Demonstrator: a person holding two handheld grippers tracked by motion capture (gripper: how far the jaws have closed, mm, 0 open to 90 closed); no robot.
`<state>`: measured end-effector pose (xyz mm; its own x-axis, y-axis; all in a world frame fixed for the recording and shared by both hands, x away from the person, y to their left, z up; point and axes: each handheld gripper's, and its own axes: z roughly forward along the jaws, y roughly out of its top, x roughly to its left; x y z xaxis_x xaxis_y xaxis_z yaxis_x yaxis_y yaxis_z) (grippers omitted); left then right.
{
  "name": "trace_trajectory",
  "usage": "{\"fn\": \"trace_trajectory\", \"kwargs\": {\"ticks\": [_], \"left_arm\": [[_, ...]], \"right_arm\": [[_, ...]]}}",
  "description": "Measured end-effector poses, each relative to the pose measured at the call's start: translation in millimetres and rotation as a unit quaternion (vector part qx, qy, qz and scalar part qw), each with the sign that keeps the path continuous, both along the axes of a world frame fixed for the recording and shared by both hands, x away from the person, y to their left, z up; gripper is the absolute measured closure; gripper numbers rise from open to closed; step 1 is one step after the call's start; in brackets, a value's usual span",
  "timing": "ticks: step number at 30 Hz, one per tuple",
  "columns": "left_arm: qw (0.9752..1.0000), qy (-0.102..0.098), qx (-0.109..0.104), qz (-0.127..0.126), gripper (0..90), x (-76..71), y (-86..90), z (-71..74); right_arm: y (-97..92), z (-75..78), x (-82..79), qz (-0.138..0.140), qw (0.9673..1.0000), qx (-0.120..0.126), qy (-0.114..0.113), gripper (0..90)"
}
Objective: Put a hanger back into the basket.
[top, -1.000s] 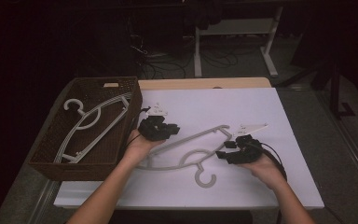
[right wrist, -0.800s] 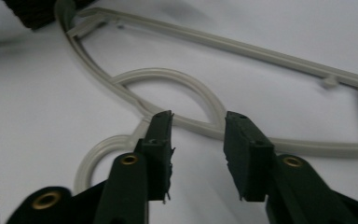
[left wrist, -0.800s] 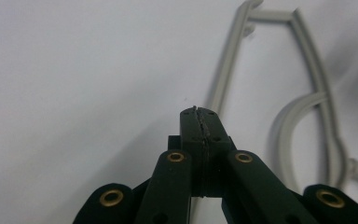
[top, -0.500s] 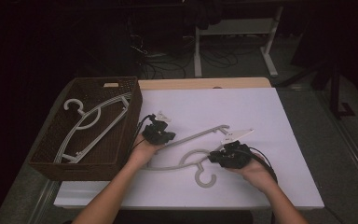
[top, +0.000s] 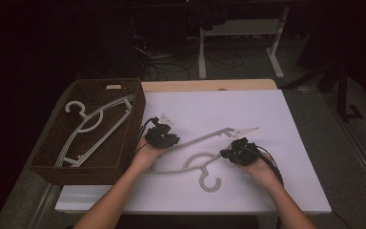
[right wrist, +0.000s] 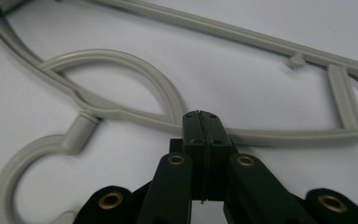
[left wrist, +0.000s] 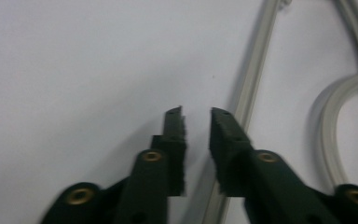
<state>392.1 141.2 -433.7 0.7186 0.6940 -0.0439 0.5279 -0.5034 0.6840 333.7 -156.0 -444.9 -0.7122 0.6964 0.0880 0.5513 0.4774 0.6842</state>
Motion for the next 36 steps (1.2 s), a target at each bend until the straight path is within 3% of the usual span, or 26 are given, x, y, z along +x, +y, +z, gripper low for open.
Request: {"fn": "trace_trajectory", "kwargs": {"ticks": [7, 14, 19, 22, 26, 28, 30, 31, 36], "left_arm": [[0.9997, -0.004, -0.024, -0.002, 50.6, -1.8, 0.5, 6.1], [0.9993, -0.006, -0.038, -0.004, 47.4, -4.2, 1.8, 12.7], [0.9991, -0.008, -0.042, -0.006, 46.2, -5.6, 3.4, 16.2], [0.9989, -0.009, -0.046, -0.007, 45.6, -6.4, 4.0, 17.8], [0.9987, -0.011, -0.049, -0.007, 44.4, -6.8, 4.4, 19.2], [0.9985, -0.011, -0.053, -0.007, 42.3, -7.2, 4.3, 19.6], [0.9983, -0.011, -0.056, -0.006, 36.2, -7.4, 4.2, 20.0], [0.9983, -0.012, -0.057, -0.006, 36.2, -7.5, 4.2, 20.4], [0.9981, -0.012, -0.061, -0.006, 30.0, -7.8, 3.7, 21.5]], "right_arm": [[-0.6, -5.9, 10.1, -0.013, 0.9999, -0.011, 0.005, 89.3], [0.9, -4.6, 27.1, -0.033, 0.9993, -0.017, 0.0, 89.3], [8.4, -3.5, 50.4, -0.046, 0.9986, -0.025, -0.008, 89.3], [13.7, -2.5, 75.1, -0.062, 0.9977, -0.023, -0.01, 89.3], [15.3, -1.5, 84.6, -0.073, 0.9971, -0.014, -0.013, 89.3], [15.0, 3.0, 80.6, -0.072, 0.9973, 0.002, -0.014, 89.2], [19.5, 13.1, 64.5, -0.049, 0.9986, 0.009, -0.017, 89.2], [19.5, 13.1, 64.5, -0.049, 0.9986, 0.009, -0.017, 89.2], [28.8, 21.8, 31.8, -0.009, 0.9995, 0.025, -0.016, 89.2]]}}
